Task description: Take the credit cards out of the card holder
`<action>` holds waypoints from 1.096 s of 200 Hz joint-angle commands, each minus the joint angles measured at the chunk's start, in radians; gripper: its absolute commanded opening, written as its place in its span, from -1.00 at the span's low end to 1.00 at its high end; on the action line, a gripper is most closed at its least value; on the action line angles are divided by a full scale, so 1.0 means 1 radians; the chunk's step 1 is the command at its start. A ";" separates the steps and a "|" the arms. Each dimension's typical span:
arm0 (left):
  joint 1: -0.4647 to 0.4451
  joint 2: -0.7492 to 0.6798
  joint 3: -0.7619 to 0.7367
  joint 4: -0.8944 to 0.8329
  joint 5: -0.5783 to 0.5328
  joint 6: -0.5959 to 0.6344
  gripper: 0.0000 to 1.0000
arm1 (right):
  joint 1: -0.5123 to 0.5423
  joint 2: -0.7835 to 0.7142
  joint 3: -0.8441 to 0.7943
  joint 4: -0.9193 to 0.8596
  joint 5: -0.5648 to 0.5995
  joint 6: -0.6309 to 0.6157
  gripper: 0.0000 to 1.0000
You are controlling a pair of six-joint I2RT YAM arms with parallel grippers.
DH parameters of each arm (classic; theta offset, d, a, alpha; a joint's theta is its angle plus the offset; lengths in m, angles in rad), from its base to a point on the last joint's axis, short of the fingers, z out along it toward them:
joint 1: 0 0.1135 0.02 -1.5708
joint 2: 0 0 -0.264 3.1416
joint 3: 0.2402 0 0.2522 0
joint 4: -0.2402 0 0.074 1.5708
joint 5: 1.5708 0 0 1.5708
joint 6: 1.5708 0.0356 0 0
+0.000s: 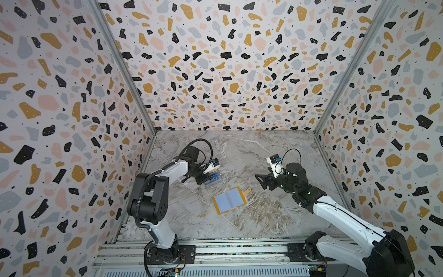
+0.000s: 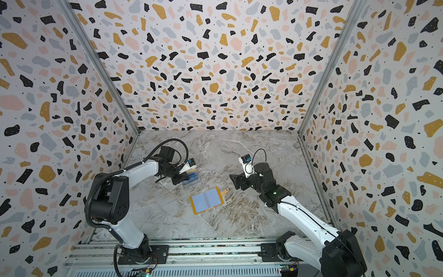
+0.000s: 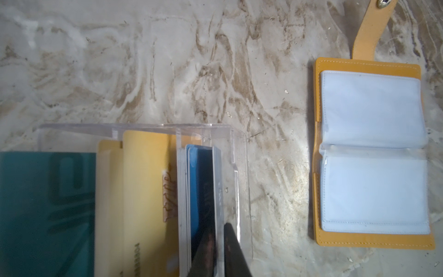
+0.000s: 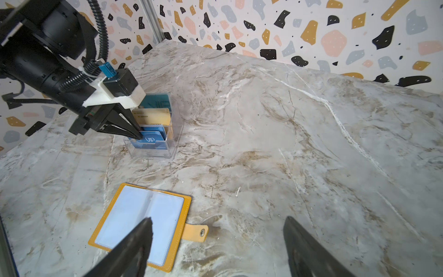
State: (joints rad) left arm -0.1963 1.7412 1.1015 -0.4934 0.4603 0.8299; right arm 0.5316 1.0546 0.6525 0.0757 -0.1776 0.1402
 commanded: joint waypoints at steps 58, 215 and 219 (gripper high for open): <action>0.007 -0.069 0.015 0.019 0.014 -0.035 -0.60 | -0.026 -0.038 -0.002 0.002 0.074 0.004 0.72; 0.011 -0.448 -0.235 0.580 -0.420 -0.541 -0.13 | -0.075 0.033 0.057 0.025 0.388 0.005 0.98; 0.011 -0.468 -0.259 0.603 -0.443 -0.561 -0.11 | -0.078 0.037 0.055 0.032 0.402 0.006 0.98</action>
State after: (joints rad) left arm -0.1913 1.3674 0.9482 -0.1097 0.1902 0.4477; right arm 0.4690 1.0763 0.6647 0.0795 0.0952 0.1406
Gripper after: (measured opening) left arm 0.422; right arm 0.990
